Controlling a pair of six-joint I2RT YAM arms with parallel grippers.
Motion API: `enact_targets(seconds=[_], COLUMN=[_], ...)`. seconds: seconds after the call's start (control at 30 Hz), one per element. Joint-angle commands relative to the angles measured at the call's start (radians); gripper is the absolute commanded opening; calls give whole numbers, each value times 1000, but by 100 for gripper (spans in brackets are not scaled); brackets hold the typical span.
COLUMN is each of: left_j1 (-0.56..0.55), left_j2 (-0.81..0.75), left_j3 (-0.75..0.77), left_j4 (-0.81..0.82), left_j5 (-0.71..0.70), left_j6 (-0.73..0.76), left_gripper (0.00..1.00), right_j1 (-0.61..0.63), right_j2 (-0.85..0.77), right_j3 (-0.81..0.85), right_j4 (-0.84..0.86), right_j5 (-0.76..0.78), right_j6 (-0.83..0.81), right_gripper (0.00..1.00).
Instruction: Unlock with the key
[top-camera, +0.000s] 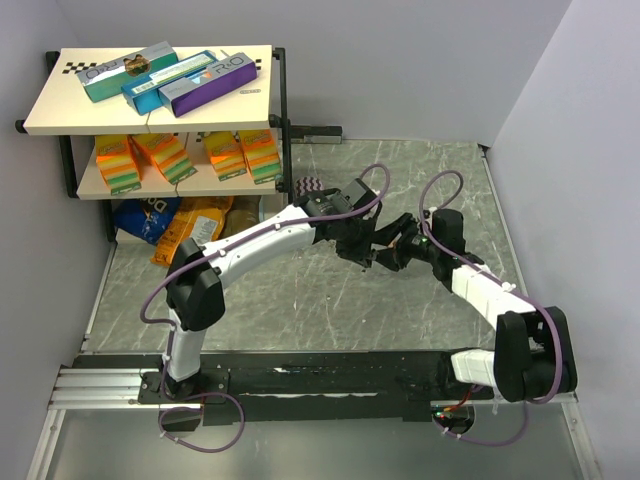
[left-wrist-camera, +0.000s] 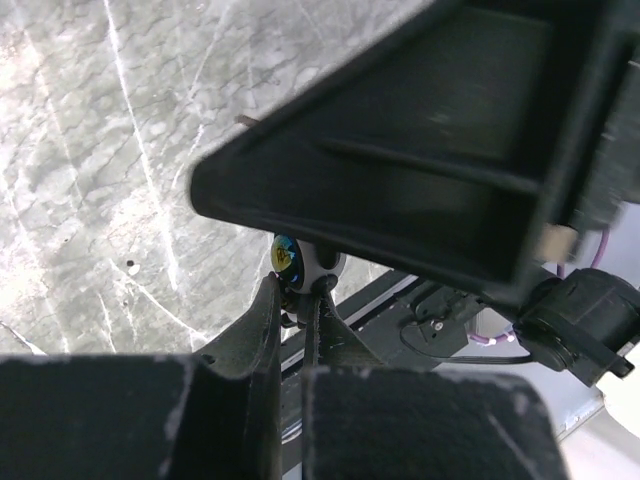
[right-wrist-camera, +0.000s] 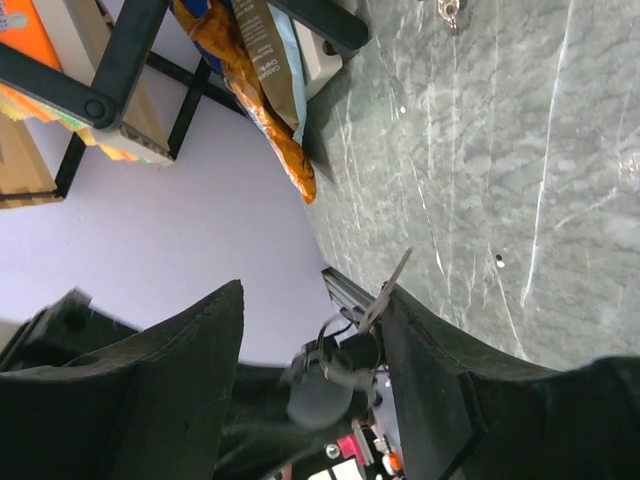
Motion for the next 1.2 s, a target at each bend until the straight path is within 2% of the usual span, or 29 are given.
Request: enact_targets(seconds=[0.0,0.17,0.23,0.27,0.33,0.37,0.4,0.5,0.53,0.7,0.73,0.8,1.0,1.17], left_j1=[-9,-9,-9,-8,-9,-9,-9,1,6,56,66,93,161,205], left_j2=[9,31,42,45,54,54,48,14,2,-128,-156,-243,-478,-579], left_j3=[54,88,107,114,133,137,143,113,101,-29,-59,-146,-367,-441], left_j4=[11,-5,-13,-18,-24,-24,-24,14,30,165,197,276,516,654], left_j5=[34,31,32,31,29,25,23,11,12,35,34,26,84,144], left_j6=[30,43,47,52,56,60,60,67,67,61,60,55,26,-75], left_gripper=[1,1,1,1,1,1,1,10,24,72,77,84,88,86], right_j1=[12,12,10,13,10,10,12,9,9,10,7,7,9,9], right_j2=[26,42,48,51,62,63,66,75,85,115,118,123,126,97], right_j3=[54,66,71,74,83,86,92,101,108,147,149,164,224,256], right_j4=[69,72,71,69,74,76,86,155,216,472,555,606,706,708], right_j5=[-6,-9,-13,-16,-27,-33,-39,-87,-128,-262,-277,-317,-453,-516], right_j6=[34,32,28,25,22,19,17,11,8,28,38,49,29,-15], right_gripper=[60,45,33,24,14,5,0,0,0,0,0,0,0,0])
